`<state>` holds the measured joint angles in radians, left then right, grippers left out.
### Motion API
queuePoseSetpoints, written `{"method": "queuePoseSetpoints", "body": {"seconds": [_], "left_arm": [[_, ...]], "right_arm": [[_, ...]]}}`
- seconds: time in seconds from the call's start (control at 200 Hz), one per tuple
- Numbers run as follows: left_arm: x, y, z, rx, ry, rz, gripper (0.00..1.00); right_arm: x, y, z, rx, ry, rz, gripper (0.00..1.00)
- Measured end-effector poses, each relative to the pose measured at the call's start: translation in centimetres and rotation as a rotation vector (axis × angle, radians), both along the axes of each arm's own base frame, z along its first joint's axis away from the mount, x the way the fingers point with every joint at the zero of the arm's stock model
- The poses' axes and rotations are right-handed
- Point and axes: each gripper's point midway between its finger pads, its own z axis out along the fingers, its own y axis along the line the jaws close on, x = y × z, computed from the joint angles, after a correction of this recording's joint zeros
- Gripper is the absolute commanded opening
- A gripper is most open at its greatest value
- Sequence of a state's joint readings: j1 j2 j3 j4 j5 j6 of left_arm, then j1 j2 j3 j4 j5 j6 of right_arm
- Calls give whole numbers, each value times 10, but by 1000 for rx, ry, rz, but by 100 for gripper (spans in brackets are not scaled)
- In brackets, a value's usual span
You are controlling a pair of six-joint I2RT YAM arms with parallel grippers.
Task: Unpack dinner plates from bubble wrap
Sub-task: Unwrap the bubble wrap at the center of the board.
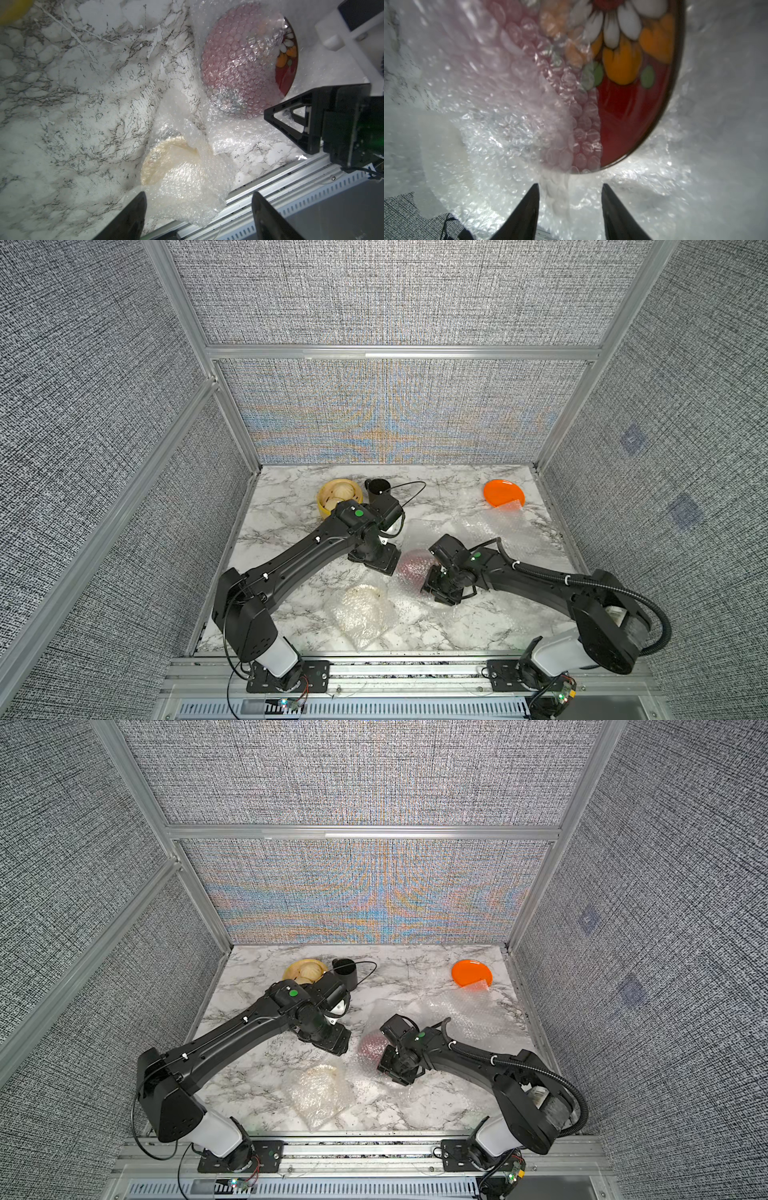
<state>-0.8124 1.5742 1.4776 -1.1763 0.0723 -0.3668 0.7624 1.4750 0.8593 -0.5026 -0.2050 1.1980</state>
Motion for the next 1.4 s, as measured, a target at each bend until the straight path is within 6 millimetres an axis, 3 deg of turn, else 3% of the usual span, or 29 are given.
{"method": "queuePoseSetpoints", "body": {"seconds": [0.12, 0.235, 0.395, 0.716, 0.846, 1.001, 1.066, 1.206, 1.401], "left_arm": [[-2, 6, 2, 6, -18, -3, 79], [-6, 14, 3, 10, -32, -11, 79], [-10, 28, 10, 3, -67, 7, 79], [-17, 64, 28, -28, -191, 100, 79], [-21, 75, 30, -45, -234, 119, 80], [-23, 83, 27, -41, -249, 150, 80], [-25, 86, 26, -43, -251, 157, 81], [-26, 86, 26, -46, -248, 168, 81], [-14, 71, 27, -54, -231, 159, 80]], "right_arm": [[13, 5, 12, 8, -52, -21, 15], [28, 16, 29, 32, -103, -24, 2], [59, 51, 55, 71, -161, 24, 0], [103, 116, 83, 125, -185, 156, 0], [126, 158, 85, 158, -186, 235, 0], [137, 217, 73, 210, -168, 365, 24], [134, 230, 69, 235, -159, 409, 39], [125, 224, 88, 258, -172, 462, 56], [109, 159, 139, 259, -252, 410, 60]]}}
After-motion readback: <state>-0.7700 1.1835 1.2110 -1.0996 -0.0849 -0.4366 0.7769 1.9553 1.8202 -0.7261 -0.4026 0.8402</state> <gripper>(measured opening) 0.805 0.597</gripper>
